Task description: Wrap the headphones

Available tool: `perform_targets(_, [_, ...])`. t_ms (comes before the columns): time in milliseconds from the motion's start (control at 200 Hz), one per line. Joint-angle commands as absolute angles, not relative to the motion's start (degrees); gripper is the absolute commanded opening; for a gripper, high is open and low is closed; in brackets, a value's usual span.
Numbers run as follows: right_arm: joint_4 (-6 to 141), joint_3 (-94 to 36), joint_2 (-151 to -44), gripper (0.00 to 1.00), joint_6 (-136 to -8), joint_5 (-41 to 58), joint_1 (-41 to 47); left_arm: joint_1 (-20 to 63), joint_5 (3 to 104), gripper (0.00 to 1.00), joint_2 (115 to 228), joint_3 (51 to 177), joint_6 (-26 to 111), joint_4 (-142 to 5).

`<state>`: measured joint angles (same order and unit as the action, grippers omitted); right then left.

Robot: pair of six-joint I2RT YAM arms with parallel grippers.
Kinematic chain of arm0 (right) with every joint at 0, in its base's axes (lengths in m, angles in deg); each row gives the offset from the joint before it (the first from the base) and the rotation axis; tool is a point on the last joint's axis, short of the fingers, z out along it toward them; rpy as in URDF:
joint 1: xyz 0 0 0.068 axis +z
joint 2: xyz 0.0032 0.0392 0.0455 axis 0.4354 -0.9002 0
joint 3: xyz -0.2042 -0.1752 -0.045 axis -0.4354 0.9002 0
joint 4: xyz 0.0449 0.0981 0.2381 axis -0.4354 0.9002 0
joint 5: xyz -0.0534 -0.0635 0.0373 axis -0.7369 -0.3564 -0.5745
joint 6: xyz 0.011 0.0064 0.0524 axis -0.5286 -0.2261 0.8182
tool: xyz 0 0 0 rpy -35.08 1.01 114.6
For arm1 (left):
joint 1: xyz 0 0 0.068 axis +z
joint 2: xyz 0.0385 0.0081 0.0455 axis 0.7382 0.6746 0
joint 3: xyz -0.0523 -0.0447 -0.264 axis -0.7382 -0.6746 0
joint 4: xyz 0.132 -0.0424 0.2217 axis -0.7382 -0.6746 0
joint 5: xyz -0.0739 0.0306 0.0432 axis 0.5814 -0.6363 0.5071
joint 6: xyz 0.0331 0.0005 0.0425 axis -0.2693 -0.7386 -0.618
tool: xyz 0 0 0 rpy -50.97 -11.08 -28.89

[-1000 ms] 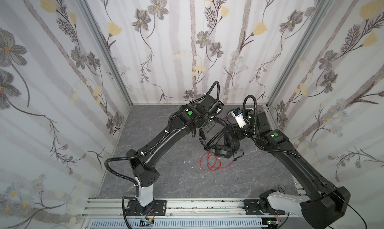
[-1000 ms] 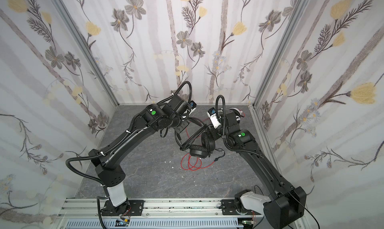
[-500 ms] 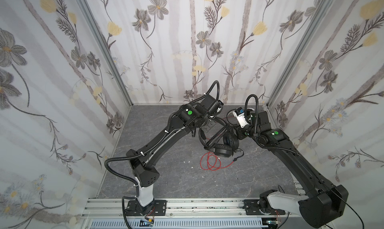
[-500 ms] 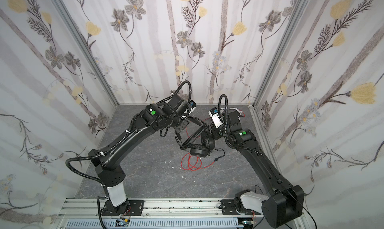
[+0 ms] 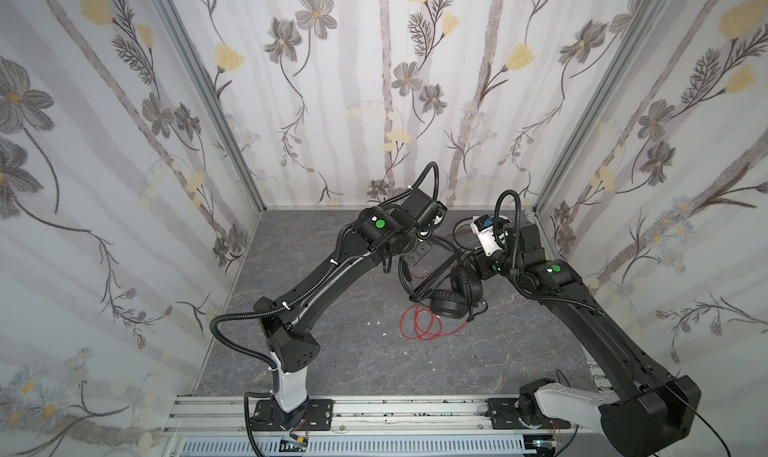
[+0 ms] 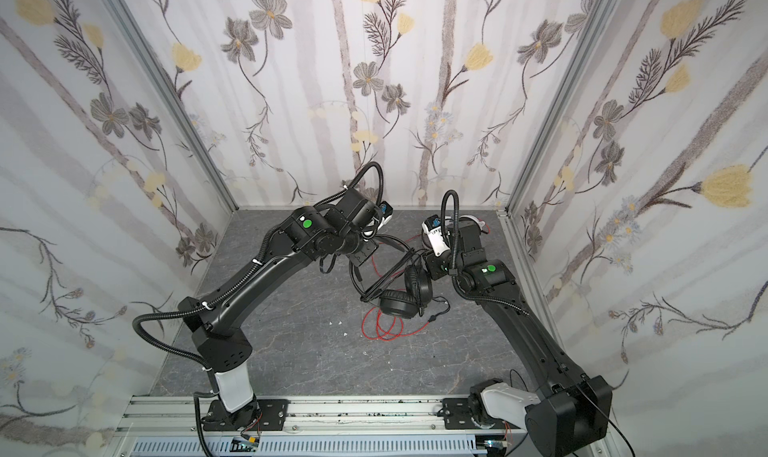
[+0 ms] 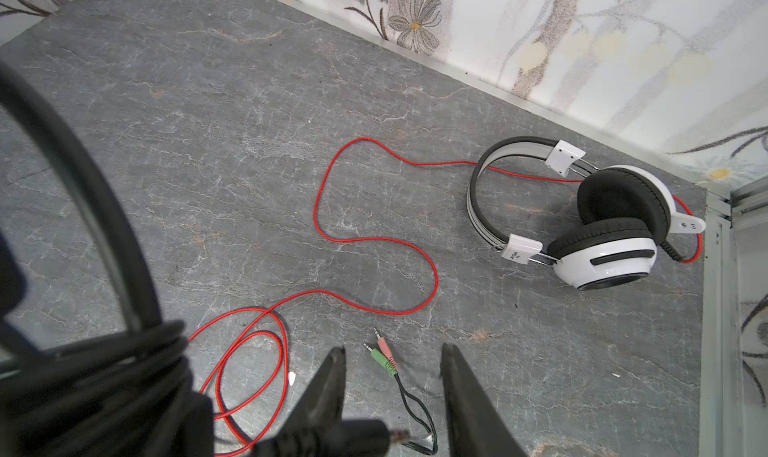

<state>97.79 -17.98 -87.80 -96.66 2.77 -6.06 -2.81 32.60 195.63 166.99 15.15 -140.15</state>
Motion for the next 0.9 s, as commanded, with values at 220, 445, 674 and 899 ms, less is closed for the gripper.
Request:
perform_targets(220, [95.32, -17.11, -87.83, 0.55, -94.3, -0.02, -7.87, -1.37, 35.78, 0.0, 195.2, 166.57, 17.19, -139.33])
perform_targets(445, [94.97, -15.41, -87.54, 0.65, -93.72, -0.89, -9.45, 0.26, 38.65, 0.0, 192.4, 160.79, 19.73, -136.3])
perform_targets(674, [94.7, -15.32, -87.63, 0.7, -93.02, -1.15, -10.42, 3.94, 41.09, 0.0, 190.77, 156.74, 24.09, -135.78])
perform_targets(899, [94.79, -15.04, -86.23, 0.79, -92.87, -3.01, -11.13, 8.52, 42.4, 0.0, 188.74, 151.25, 28.84, -133.33])
